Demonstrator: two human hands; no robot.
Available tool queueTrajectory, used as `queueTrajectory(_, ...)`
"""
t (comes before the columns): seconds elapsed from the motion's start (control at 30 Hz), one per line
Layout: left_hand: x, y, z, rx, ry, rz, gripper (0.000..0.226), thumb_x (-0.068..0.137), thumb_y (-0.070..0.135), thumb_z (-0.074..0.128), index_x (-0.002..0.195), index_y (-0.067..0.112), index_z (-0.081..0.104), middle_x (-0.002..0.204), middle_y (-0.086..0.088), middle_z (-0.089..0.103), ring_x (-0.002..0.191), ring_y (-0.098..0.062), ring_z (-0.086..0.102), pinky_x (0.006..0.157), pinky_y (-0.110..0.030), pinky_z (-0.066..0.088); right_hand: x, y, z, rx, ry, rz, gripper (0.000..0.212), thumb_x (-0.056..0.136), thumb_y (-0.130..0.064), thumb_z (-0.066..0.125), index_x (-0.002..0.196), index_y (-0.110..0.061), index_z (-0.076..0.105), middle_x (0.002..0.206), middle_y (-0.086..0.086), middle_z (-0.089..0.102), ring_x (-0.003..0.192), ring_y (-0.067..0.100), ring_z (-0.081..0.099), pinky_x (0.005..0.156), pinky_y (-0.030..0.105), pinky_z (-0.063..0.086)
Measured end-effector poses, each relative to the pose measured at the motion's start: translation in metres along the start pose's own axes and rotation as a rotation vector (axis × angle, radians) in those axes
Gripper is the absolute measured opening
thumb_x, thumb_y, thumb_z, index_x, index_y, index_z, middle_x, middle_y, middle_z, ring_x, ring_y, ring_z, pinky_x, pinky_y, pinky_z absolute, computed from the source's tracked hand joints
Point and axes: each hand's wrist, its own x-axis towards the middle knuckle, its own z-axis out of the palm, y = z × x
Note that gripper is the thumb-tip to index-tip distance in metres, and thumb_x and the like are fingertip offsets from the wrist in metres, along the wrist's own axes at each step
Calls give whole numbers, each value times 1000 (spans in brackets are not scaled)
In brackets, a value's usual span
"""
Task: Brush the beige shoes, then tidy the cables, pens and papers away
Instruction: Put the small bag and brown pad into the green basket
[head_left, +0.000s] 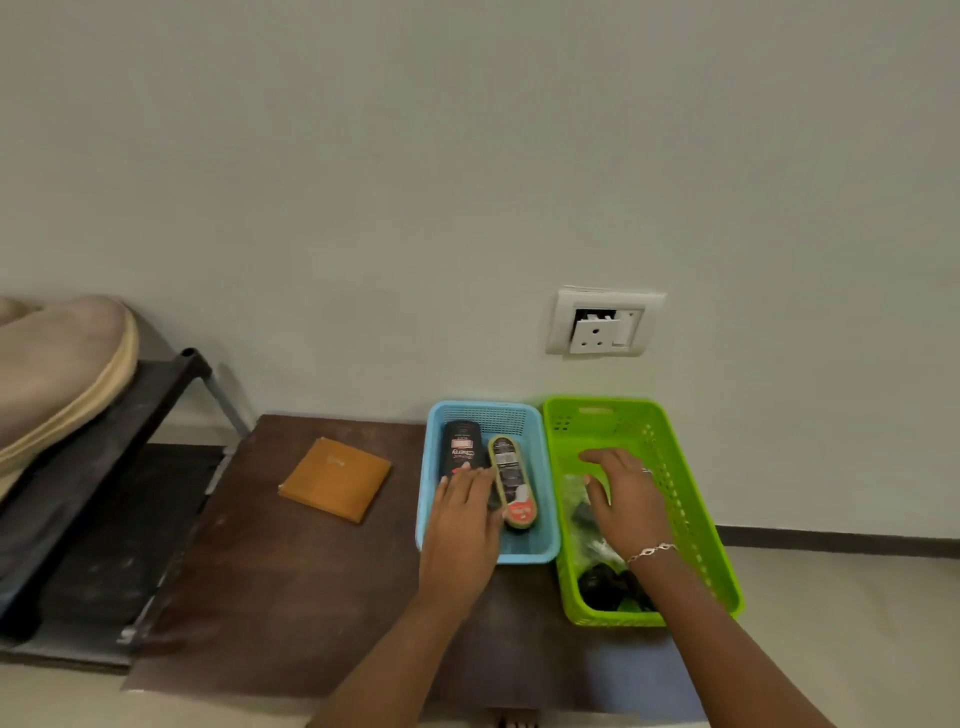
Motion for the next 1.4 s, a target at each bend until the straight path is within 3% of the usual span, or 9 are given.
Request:
queueTrajectory(0.13, -15, -40, -39, -55, 176, -233, 32, 87, 12, 60, 119, 8, 58, 116, -10, 60, 112, -29, 54, 96, -42, 44, 11, -77, 17, 102, 44, -175, 24, 79, -16, 46, 87, -10, 67, 85, 9, 64, 78, 31, 61, 71, 23, 34)
queueTrajectory(0.3, -17, -91, -78, 93, 120, -447, 31, 90, 16, 56, 120, 9, 54, 120, -9, 55, 112, -27, 50, 89, -36, 44, 38, -165, 64, 212, -242, -198, 21, 86, -6, 50, 100, -8, 66, 102, 11, 64, 95, 26, 60, 84, 30, 41)
queueTrajectory(0.43, -22, -119, -87, 155, 72, -468, 33, 90, 18, 56, 122, 11, 50, 131, -7, 48, 125, -24, 41, 105, -33, 35, 70, -199, 112, 21, -544, -116, 26, 88, -7, 49, 111, -7, 60, 117, 12, 62, 110, 28, 56, 92, 31, 43)
queueTrajectory(0.6, -28, -145, -88, 236, 58, -459, 45, 90, 26, 55, 133, 18, 41, 138, 0, 42, 131, -16, 36, 115, -30, 21, 74, -206, 167, -275, -667, -49, 55, 87, -29, 62, 131, -4, 41, 134, 17, 45, 125, 33, 43, 99, 40, 40)
queueTrajectory(0.8, -33, -153, -87, 255, 50, -440, 47, 92, 27, 50, 137, 20, 36, 143, 1, 36, 139, -14, 24, 117, -28, 9, 66, -207, 184, -354, -613, 70, 79, 75, -39, 72, 134, -5, 32, 137, 17, 36, 129, 35, 34, 102, 44, 36)
queueTrajectory(0.93, -37, -146, -91, 227, 77, -434, 49, 93, 27, 50, 139, 20, 34, 144, 1, 35, 139, -14, 24, 118, -28, 14, 72, -215, 164, -118, -603, 105, 41, 91, -22, 54, 127, -6, 43, 131, 16, 49, 120, 33, 48, 96, 39, 41)
queueTrajectory(1.2, -25, -102, -85, 152, 171, -242, 44, 82, 12, 66, 124, 3, 56, 126, -14, 58, 122, -30, 51, 106, -42, 37, 50, -143, 44, 320, -279, 260, 15, 88, -2, 51, 97, -14, 55, 107, 18, 63, 102, 34, 58, 83, 35, 43)
queueTrajectory(1.3, -15, -74, -67, 185, 192, -108, 43, 63, 14, 70, 103, 0, 67, 101, -17, 69, 95, -34, 67, 82, -51, 50, 40, -95, -8, 235, -100, 328, 18, 87, 1, 53, 102, -5, 58, 107, 22, 63, 99, 35, 59, 75, 34, 41)
queueTrajectory(1.4, -6, -42, -50, 143, 190, -7, 52, 54, 7, 84, 102, -1, 67, 100, -17, 69, 93, -35, 68, 80, -52, 50, 34, -53, -52, 19, 33, 371, 26, 88, -3, 52, 114, -1, 54, 108, 26, 62, 100, 39, 57, 75, 36, 40)
